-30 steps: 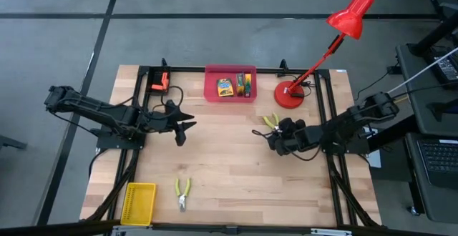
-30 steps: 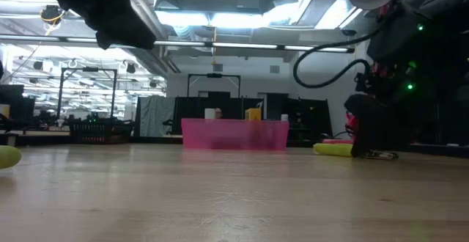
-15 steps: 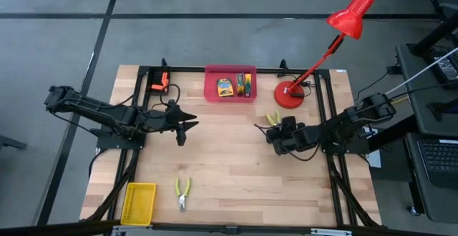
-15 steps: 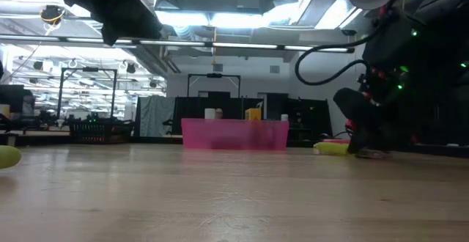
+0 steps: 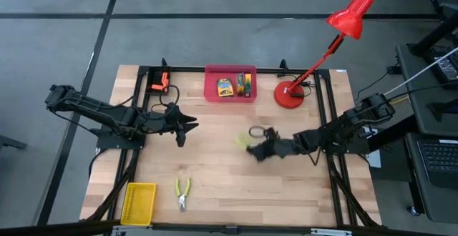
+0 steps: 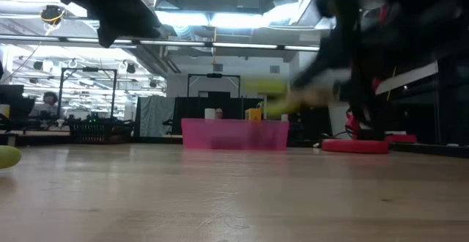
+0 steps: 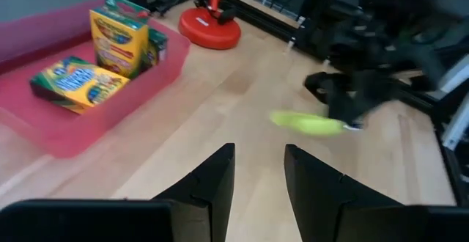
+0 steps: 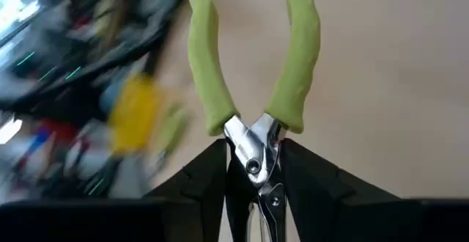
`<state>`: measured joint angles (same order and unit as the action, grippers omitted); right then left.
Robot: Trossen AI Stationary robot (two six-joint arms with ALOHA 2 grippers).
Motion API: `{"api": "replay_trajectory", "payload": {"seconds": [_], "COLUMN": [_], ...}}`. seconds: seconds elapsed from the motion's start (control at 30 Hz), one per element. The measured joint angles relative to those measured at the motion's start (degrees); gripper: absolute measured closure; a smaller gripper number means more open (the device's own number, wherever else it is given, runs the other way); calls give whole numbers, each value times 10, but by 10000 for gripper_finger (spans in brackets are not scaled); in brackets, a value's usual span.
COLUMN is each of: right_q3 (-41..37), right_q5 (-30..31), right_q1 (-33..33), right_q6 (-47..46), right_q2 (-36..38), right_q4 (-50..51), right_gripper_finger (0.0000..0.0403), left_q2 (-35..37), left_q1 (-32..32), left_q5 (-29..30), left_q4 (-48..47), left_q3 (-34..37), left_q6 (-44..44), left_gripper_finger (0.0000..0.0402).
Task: Pick & Place School Supplies
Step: Put the green pliers into the yellow bin
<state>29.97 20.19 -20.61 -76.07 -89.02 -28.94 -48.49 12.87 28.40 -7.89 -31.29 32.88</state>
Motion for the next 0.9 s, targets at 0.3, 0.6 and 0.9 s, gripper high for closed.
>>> {"api": "replay_trajectory", "payload": {"seconds": [0.3,0.6,0.9], "right_q3": [149,234,235], "right_q5": [-54,-59,-63], "right_q1": [-27,-27,-29], "right_q6": [140,214,239], "right_q2": [0,-8,-8], "right_q4": [7,134,112], "right_gripper_finger": [309,278,293], "left_q2": [-48,-161,-225], "left_q1": [46,85,97], "left_q5": [-58,-122,-139], "left_q4": [113,412,526], "left_q3": [0,0,0], "left_q6": [93,52,70], "left_gripper_finger": [284,262,258]}}
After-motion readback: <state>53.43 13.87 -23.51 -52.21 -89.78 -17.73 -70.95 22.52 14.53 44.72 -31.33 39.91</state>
